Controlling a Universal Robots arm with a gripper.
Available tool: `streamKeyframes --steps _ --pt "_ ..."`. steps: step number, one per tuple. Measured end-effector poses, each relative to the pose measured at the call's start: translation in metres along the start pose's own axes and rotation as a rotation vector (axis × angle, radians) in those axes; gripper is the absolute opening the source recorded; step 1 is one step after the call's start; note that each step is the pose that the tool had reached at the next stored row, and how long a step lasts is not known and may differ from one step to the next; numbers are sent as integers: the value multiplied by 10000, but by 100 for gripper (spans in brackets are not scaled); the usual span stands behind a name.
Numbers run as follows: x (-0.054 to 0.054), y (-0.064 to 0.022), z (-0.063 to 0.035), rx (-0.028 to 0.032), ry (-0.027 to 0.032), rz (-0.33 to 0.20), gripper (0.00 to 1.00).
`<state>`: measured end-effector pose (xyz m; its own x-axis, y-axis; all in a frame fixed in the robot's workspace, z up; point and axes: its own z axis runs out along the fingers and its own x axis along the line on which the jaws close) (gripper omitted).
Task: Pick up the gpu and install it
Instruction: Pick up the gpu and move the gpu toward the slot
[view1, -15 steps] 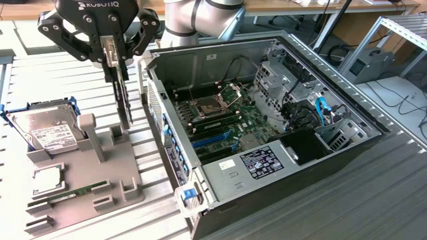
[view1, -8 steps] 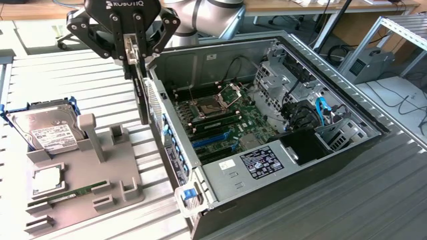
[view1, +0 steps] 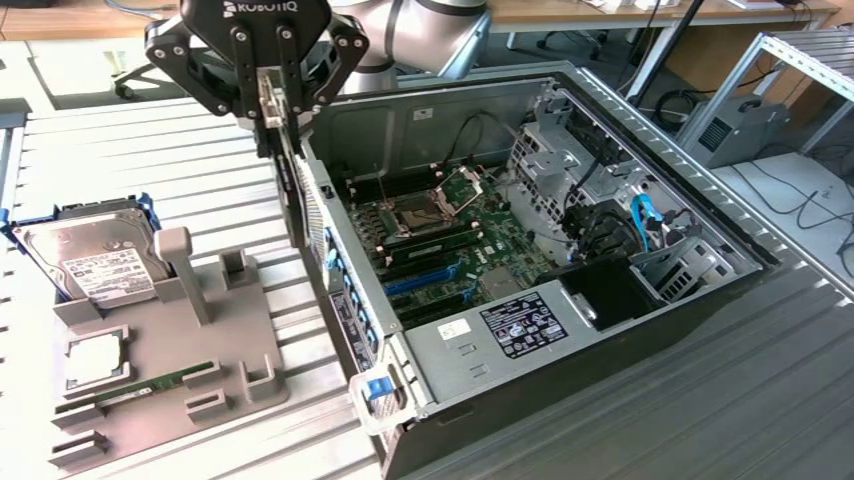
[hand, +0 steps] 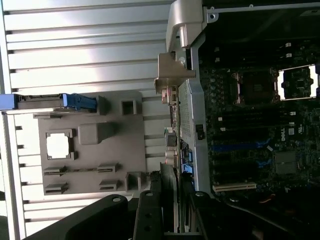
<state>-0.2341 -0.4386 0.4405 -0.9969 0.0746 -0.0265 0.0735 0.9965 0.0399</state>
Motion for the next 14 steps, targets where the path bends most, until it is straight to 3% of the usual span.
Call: streamKeyframes --steps 14 --pt "-119 9 4 0 0 -1 27"
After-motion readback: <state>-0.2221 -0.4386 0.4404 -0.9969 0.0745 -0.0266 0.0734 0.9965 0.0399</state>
